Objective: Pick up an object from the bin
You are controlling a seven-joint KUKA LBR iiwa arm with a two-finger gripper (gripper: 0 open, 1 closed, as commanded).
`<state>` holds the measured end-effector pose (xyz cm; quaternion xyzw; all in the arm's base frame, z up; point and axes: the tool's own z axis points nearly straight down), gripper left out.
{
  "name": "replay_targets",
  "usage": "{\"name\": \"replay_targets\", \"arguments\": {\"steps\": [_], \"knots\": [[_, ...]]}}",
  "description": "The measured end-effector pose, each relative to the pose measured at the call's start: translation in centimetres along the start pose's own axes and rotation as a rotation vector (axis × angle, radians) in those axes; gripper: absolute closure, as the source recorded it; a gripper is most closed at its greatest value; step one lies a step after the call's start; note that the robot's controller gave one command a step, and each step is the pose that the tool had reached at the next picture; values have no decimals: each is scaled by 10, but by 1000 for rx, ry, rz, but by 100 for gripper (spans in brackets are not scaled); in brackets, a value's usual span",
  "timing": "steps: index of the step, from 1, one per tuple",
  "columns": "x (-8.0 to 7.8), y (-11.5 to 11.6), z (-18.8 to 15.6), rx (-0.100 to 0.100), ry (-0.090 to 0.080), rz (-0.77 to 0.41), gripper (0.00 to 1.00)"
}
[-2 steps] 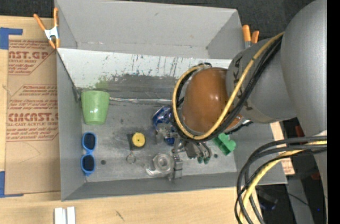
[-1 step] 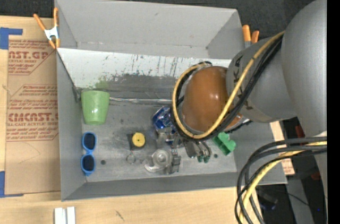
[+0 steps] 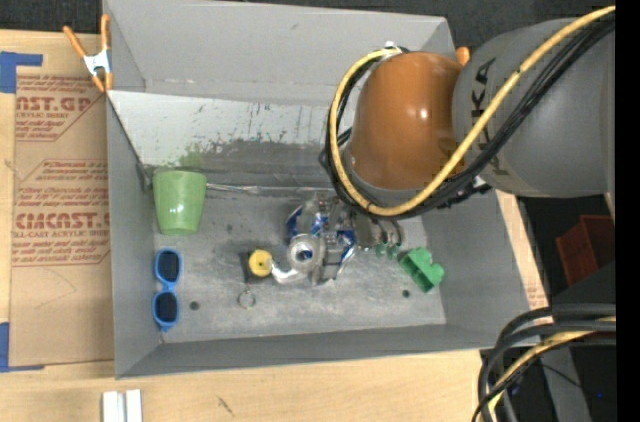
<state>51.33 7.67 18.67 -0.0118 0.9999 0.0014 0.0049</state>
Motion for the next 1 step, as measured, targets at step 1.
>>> {"name": "replay_targets", "arguments": {"steps": [1], "knots": [[-24,-4,-61,2,0,-3,100]]}}
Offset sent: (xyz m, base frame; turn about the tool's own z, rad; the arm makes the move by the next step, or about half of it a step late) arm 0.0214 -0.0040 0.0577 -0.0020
